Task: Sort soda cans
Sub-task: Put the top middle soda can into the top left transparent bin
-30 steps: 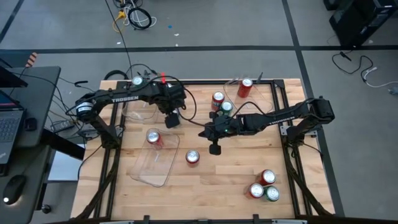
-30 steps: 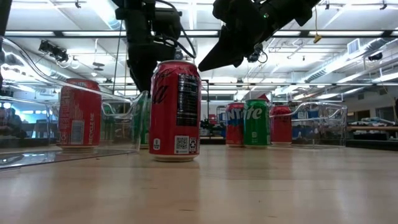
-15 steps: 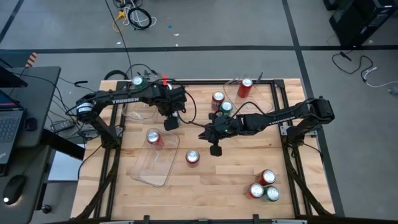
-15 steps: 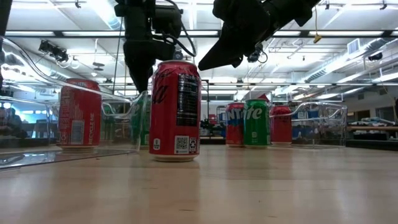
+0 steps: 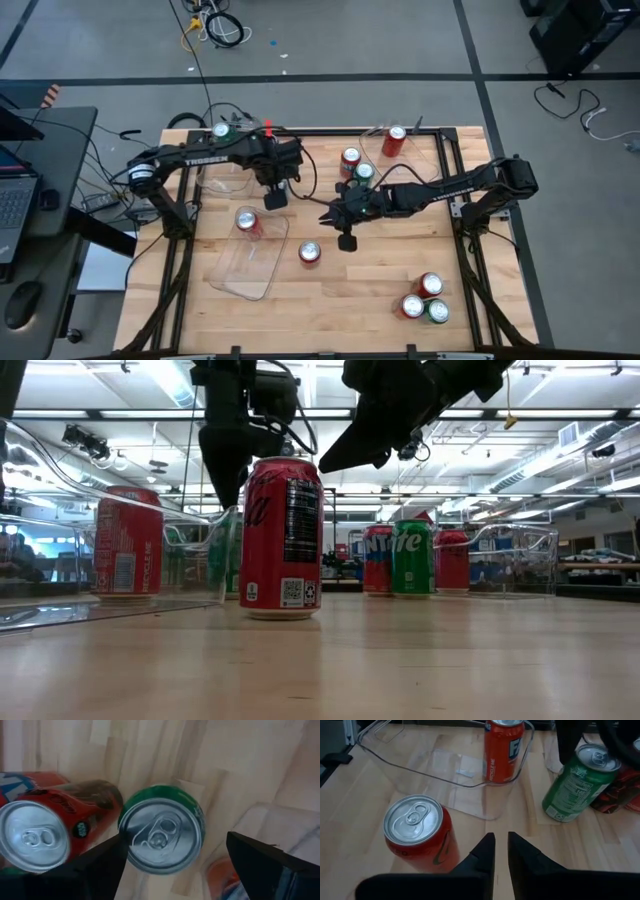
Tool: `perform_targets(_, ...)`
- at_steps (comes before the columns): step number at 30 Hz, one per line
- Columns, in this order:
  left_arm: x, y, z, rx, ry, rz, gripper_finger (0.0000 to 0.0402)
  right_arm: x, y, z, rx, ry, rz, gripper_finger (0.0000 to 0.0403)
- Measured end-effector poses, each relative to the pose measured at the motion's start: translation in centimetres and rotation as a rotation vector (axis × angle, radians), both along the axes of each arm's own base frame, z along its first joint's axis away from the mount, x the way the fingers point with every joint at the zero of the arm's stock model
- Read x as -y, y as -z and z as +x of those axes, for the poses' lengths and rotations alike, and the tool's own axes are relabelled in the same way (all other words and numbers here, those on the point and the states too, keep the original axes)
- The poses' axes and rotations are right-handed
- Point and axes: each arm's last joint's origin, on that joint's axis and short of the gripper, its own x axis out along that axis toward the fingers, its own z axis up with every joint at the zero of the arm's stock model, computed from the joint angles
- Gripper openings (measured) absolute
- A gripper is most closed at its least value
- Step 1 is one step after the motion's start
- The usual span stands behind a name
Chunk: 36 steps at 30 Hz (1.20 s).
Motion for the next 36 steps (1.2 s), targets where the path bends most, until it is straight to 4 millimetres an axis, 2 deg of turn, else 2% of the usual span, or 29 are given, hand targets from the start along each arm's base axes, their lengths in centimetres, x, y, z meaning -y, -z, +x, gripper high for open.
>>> perform_targets(8, -0.4, 0.5, 0.2, -0.037, 0.013, 0.027, 0.0343, -0.5, 0.1, -0.1, -0.006, -0.017, -0.004, 0.0039)
perform_targets(20, 0.0, -1.6, 0.5, -0.02, 0.01, 0.021, 0.0343, -0.5, 0.1, -0.1, -0.007, -0.019, -0.006, 0.0039)
perform_targets(28, -1.4, -0.6, -0.3, -0.043, -0.038, -0.006, 0.0343, -0.8, 0.1, -0.1, -0.01, -0.026, -0.007, 0.0039)
perform_targets(36, -2.3, -0.6, -0.3, 0.021, -0.054, -0.081, 0.0343, -0.8, 0.1, -0.1, -0.009, -0.028, -0.007, 0.0039)
